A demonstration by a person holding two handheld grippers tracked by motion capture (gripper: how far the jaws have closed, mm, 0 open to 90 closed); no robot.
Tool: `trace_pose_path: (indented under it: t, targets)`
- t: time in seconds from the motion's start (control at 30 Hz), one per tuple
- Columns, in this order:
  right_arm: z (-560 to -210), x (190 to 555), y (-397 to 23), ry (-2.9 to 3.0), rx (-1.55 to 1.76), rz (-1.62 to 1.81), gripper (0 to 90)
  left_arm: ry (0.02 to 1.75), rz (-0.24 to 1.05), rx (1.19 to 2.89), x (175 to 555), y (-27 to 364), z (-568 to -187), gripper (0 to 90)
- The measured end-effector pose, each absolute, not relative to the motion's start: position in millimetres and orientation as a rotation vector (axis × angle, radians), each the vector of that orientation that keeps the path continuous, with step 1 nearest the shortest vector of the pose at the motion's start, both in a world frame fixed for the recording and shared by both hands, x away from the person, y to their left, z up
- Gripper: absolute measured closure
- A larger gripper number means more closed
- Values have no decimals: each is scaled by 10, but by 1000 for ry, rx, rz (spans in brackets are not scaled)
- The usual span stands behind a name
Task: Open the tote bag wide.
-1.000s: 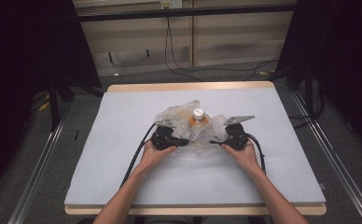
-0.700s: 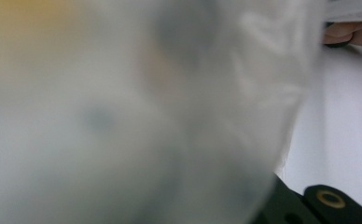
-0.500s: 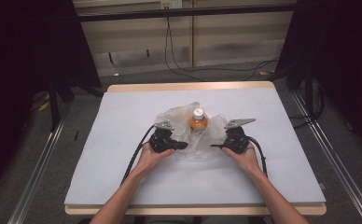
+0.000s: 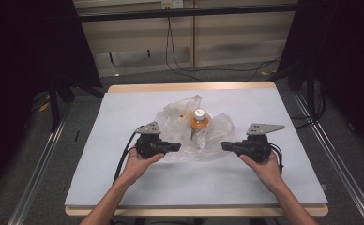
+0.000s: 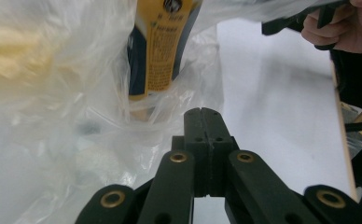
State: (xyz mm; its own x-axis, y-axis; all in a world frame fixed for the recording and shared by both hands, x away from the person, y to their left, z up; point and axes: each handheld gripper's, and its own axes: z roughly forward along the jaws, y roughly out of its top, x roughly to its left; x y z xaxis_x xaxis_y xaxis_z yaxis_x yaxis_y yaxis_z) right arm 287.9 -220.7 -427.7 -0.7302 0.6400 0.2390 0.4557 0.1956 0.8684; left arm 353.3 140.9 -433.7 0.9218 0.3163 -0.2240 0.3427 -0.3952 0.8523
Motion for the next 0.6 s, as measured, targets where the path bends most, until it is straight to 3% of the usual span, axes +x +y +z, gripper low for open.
trace_pose_path:
  t: [0.37,0.6]
  targets:
    - [-3726,3187,-2130,2162,985,1671,900,464,76,1874,3883,1373,-3758,900]
    - [-3607,3325,-2055,2167,984,1683,900,493,106,1832,4113,1362,-3605,900]
